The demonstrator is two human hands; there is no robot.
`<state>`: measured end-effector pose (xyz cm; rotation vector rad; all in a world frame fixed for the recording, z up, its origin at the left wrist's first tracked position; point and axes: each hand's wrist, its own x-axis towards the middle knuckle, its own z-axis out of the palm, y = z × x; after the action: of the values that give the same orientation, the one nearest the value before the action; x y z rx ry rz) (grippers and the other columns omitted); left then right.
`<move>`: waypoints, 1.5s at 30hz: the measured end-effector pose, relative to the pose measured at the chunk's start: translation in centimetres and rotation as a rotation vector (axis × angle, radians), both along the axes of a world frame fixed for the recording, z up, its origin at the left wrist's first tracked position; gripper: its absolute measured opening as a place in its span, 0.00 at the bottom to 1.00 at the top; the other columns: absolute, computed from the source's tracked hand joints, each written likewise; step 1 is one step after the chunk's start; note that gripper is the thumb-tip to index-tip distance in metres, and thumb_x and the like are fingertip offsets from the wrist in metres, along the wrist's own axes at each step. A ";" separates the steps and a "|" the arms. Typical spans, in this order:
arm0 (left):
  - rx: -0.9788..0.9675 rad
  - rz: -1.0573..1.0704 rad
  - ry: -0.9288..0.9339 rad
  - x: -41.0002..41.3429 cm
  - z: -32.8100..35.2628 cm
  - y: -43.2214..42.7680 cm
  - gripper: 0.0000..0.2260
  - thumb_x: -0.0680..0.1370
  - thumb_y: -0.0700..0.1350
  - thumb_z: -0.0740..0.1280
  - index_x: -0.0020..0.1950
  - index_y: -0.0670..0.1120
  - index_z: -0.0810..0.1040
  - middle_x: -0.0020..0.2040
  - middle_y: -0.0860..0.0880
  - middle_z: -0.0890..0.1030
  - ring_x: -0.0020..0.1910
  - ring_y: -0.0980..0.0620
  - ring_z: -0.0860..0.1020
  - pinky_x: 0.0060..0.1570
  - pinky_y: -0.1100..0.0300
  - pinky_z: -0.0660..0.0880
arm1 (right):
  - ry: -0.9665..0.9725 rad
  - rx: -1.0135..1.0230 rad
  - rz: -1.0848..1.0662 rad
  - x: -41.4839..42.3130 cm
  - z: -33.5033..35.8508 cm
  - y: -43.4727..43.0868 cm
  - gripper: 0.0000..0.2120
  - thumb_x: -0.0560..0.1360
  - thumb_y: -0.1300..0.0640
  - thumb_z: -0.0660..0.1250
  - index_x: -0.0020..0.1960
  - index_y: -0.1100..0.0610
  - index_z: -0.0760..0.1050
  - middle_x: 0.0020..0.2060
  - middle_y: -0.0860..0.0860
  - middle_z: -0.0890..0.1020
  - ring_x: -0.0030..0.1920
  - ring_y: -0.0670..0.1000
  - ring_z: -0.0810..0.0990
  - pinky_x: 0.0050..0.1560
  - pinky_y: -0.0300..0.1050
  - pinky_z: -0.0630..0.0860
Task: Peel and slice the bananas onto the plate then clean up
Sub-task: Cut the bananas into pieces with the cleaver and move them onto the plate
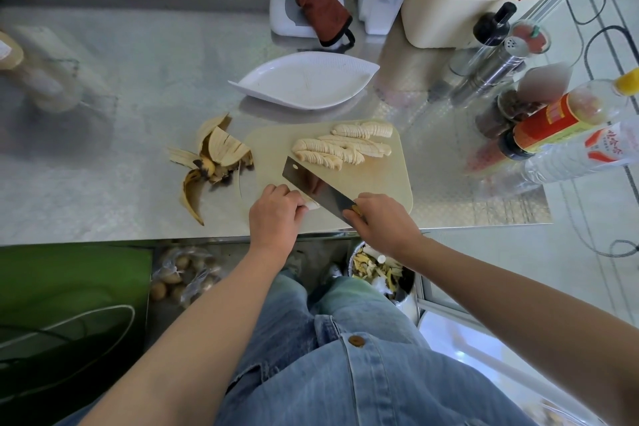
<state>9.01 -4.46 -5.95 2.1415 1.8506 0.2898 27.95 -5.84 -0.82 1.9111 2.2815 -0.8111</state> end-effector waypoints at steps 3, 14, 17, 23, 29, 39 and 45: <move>0.008 -0.004 0.002 -0.1 0.0 0.0 0.04 0.71 0.43 0.75 0.43 0.44 0.83 0.41 0.46 0.81 0.42 0.47 0.75 0.32 0.56 0.73 | 0.007 0.014 0.011 0.0 0.3 0.2 0.15 0.80 0.52 0.58 0.42 0.59 0.75 0.37 0.51 0.73 0.36 0.52 0.71 0.36 0.43 0.63; 0.003 0.010 -0.010 0.0 0.1 -0.1 0.04 0.71 0.43 0.75 0.43 0.45 0.84 0.42 0.47 0.82 0.42 0.47 0.76 0.33 0.55 0.76 | -0.020 0.008 0.055 -0.5 0.8 0.4 0.14 0.81 0.52 0.57 0.44 0.58 0.75 0.37 0.50 0.72 0.36 0.51 0.70 0.37 0.42 0.63; -0.003 0.010 -0.011 0.0 0.1 -0.1 0.04 0.71 0.43 0.75 0.43 0.45 0.84 0.41 0.47 0.82 0.42 0.47 0.76 0.32 0.55 0.75 | -0.038 -0.004 0.057 -0.6 0.4 0.3 0.13 0.81 0.52 0.57 0.44 0.58 0.75 0.37 0.51 0.72 0.37 0.52 0.71 0.37 0.43 0.63; -0.007 0.006 -0.008 0.0 0.2 -0.1 0.04 0.72 0.44 0.74 0.44 0.45 0.83 0.42 0.47 0.82 0.43 0.47 0.75 0.32 0.56 0.72 | -0.035 -0.042 0.037 -0.6 -0.2 -0.1 0.14 0.81 0.52 0.57 0.44 0.59 0.76 0.37 0.51 0.71 0.37 0.52 0.70 0.37 0.43 0.63; -0.002 0.004 -0.037 -0.2 0.4 0.0 0.02 0.72 0.42 0.74 0.43 0.45 0.84 0.42 0.47 0.82 0.42 0.47 0.75 0.33 0.60 0.68 | 0.015 -0.008 0.032 -0.3 0.1 -0.1 0.14 0.81 0.51 0.58 0.38 0.55 0.70 0.36 0.50 0.71 0.35 0.51 0.70 0.36 0.44 0.62; -0.008 0.010 -0.045 -0.2 0.3 0.0 0.02 0.72 0.42 0.74 0.44 0.44 0.84 0.42 0.46 0.82 0.42 0.47 0.75 0.34 0.58 0.71 | -0.005 0.026 0.053 -0.5 0.2 0.0 0.15 0.81 0.51 0.57 0.45 0.58 0.77 0.37 0.50 0.73 0.37 0.51 0.71 0.37 0.43 0.64; -0.007 0.000 -0.032 -0.1 0.4 0.0 0.03 0.71 0.42 0.75 0.42 0.44 0.83 0.40 0.46 0.82 0.41 0.47 0.74 0.32 0.60 0.66 | -0.043 0.002 0.082 -0.5 0.0 0.0 0.14 0.81 0.52 0.57 0.47 0.59 0.78 0.38 0.50 0.73 0.38 0.52 0.72 0.37 0.44 0.65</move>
<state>8.92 -4.44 -5.58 2.1195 1.8316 0.3161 27.42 -5.80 -0.85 1.8035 2.3190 -0.7512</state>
